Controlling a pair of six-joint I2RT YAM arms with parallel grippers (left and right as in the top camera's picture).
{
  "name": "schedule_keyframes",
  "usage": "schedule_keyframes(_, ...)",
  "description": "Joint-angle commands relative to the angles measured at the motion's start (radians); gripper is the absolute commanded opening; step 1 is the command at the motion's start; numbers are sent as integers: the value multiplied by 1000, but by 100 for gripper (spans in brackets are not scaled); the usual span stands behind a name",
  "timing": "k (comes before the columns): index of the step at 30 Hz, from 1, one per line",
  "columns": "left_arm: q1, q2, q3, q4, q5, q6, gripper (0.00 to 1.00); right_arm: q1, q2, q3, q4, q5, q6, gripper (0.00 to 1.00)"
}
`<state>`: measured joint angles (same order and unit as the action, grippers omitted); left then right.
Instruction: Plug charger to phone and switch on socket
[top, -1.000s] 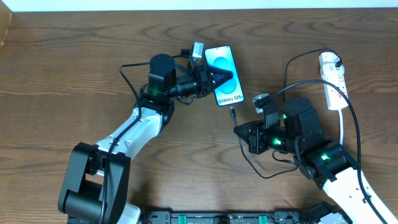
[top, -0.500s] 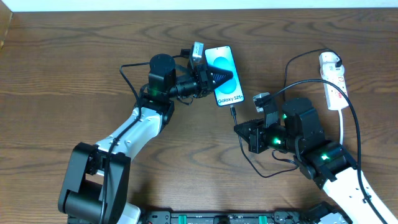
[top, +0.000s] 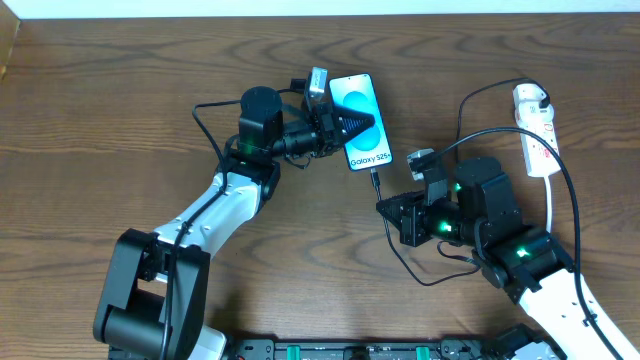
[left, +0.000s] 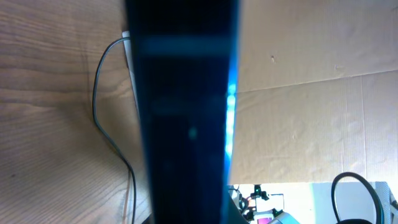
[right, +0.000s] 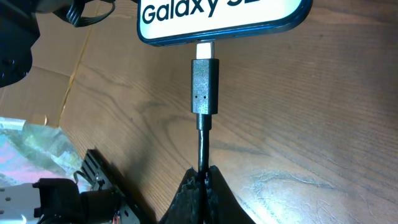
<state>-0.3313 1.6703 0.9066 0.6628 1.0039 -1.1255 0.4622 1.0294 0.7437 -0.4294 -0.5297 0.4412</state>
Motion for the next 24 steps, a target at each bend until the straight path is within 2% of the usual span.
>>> schedule_keyframes(1, -2, -4, -2, 16, 7, 6, 7, -3, 7, -1, 0, 0, 11, 1)
schedule_keyframes(13, -2, -4, -2, 16, 18, 7, 8, -3, 20, -1, 29, 0, 11, 1)
schedule_keyframes(18, -1, -4, -2, 16, 17, 105, 7, -2, 20, -1, 9, 0, 11, 1)
schedule_keyframes(24, -1, -4, -2, 16, 7, 112, 7, -2, 20, -1, -24, 0, 10, 1)
